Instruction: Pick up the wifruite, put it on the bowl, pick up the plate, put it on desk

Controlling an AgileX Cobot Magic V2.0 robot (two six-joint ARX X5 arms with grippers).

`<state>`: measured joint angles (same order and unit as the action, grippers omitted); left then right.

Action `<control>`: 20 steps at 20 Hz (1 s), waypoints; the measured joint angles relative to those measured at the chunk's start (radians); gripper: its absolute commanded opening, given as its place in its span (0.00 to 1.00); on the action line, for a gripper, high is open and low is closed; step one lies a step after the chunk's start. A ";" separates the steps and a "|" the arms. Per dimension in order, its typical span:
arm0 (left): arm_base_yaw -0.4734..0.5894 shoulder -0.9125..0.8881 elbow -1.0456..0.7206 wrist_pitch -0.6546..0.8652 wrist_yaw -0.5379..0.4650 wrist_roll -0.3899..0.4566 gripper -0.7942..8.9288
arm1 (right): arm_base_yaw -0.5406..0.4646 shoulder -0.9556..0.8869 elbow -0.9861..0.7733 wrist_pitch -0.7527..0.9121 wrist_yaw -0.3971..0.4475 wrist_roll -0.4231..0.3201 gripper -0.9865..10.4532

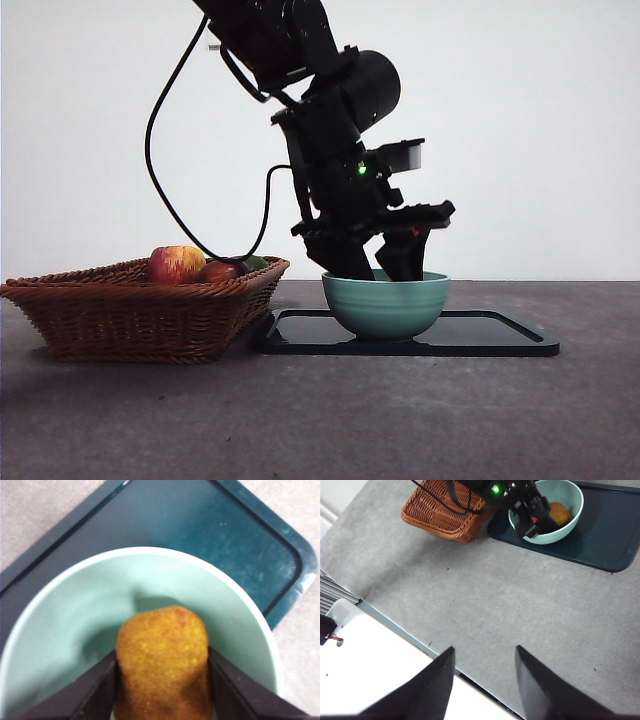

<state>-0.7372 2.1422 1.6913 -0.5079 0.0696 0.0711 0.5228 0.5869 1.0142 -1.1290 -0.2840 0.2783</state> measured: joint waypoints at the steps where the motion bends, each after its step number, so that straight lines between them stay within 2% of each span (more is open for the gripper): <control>1: 0.000 0.000 0.020 -0.024 0.000 0.000 0.30 | 0.000 0.000 0.000 0.000 0.000 0.000 0.26; 9: 0.003 -0.047 0.249 -0.222 0.001 -0.023 0.30 | 0.000 0.000 0.000 0.000 0.021 -0.001 0.26; 13: 0.046 -0.228 0.256 -0.254 0.001 -0.089 0.30 | 0.000 0.000 0.000 0.000 0.049 -0.003 0.26; 20: 0.190 -0.501 0.267 -0.441 -0.023 -0.159 0.30 | 0.000 0.000 0.000 0.002 0.050 -0.023 0.26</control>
<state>-0.5468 1.6413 1.9587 -0.9489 0.0463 -0.0883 0.5228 0.5869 1.0142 -1.1267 -0.2340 0.2558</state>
